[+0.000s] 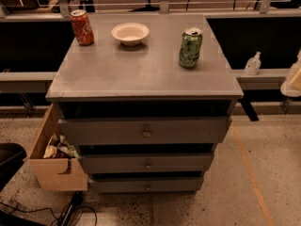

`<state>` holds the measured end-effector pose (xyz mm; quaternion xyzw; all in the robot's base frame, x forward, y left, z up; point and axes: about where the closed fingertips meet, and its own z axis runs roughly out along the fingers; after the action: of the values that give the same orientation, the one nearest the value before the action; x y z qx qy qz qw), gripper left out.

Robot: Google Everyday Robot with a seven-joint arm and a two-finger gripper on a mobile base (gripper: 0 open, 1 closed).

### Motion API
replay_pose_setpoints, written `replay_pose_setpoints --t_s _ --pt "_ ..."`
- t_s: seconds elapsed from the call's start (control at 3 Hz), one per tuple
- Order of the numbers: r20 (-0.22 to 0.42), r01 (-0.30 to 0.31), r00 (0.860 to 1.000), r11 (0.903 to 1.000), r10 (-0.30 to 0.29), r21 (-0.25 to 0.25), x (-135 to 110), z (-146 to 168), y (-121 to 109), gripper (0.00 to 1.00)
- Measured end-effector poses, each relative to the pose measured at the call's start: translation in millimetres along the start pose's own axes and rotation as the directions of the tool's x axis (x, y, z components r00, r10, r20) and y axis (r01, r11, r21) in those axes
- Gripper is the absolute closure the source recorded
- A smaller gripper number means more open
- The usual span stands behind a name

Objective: Place green can into paper bowl

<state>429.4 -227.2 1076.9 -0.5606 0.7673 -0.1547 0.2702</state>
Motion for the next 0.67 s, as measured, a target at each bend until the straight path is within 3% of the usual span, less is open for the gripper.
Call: replay_pose_setpoints --t_s 0.33,0.67 --pt "0.0 0.0 1.0 1.0 0.0 0.0 0.0 -0.1 0.0 0.0" --pt "0.065 -0.043 0.997 0.9986 0.041 0.029 -0.7 9.5 -10.4 0.0"
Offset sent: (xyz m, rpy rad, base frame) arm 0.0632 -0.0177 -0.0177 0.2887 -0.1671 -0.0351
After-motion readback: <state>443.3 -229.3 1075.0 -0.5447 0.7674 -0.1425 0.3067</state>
